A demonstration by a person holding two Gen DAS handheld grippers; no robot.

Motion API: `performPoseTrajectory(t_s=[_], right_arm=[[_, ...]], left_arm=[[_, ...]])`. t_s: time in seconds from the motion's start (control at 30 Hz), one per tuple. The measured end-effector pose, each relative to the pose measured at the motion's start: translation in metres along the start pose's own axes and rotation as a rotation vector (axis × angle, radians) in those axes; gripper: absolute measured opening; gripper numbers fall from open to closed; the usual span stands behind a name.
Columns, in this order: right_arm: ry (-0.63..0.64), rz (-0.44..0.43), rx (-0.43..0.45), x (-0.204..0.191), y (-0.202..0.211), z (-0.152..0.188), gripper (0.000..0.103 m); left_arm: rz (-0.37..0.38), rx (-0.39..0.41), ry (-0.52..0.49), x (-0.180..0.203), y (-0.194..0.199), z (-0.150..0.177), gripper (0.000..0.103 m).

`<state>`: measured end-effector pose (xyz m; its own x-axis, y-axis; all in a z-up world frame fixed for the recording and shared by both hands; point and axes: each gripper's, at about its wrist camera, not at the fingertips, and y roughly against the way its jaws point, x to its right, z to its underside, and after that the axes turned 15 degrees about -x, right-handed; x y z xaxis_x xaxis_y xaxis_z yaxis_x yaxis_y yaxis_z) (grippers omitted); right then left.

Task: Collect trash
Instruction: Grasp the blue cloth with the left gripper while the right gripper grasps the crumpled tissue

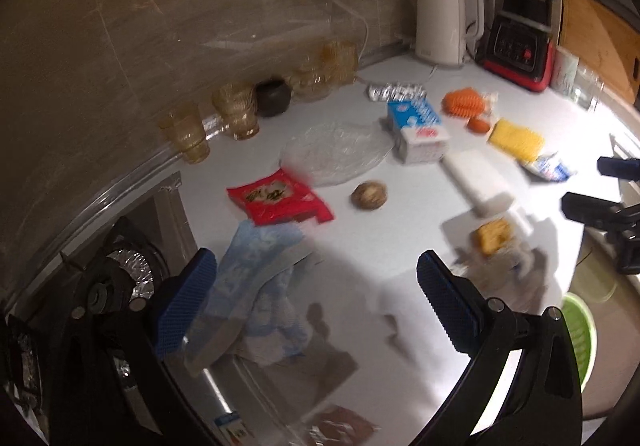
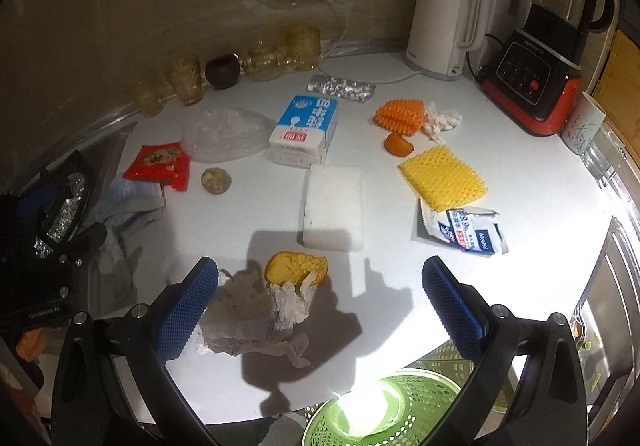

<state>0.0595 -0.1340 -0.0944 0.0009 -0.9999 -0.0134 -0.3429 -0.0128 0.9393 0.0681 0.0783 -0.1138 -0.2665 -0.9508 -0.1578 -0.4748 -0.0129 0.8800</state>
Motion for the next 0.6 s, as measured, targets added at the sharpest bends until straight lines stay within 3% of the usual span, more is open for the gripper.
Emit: performPoseTrajectory(t_s=[0.2,0.33,0.5,0.57,0.6], right_arm=[[-0.009,-0.010,-0.051,-0.005,-0.024,0.009,0.101],[-0.027,-0.007,-0.077,-0.001,-0.028,0.011,0.101],[-0.062,0.013,-0.094,0.009,-0.030,0.014,0.101],[-0.077,0.010,-0.096,0.012,-0.029,0.016,0.101],[-0.083,0.008,-0.096,0.013,-0.030,0.016,0.101]], left_arm=[[0.054,-0.071,-0.066,-0.026,-0.055,0.005,0.096],[0.095,-0.129,-0.067,-0.036,-0.084,0.003,0.089],[0.152,-0.174,-0.034,-0.048,-0.104,0.000,0.070],[0.173,-0.195,-0.021,-0.051,-0.111,-0.001,0.049],[0.179,-0.206,-0.016,-0.051,-0.114,-0.002,0.046]])
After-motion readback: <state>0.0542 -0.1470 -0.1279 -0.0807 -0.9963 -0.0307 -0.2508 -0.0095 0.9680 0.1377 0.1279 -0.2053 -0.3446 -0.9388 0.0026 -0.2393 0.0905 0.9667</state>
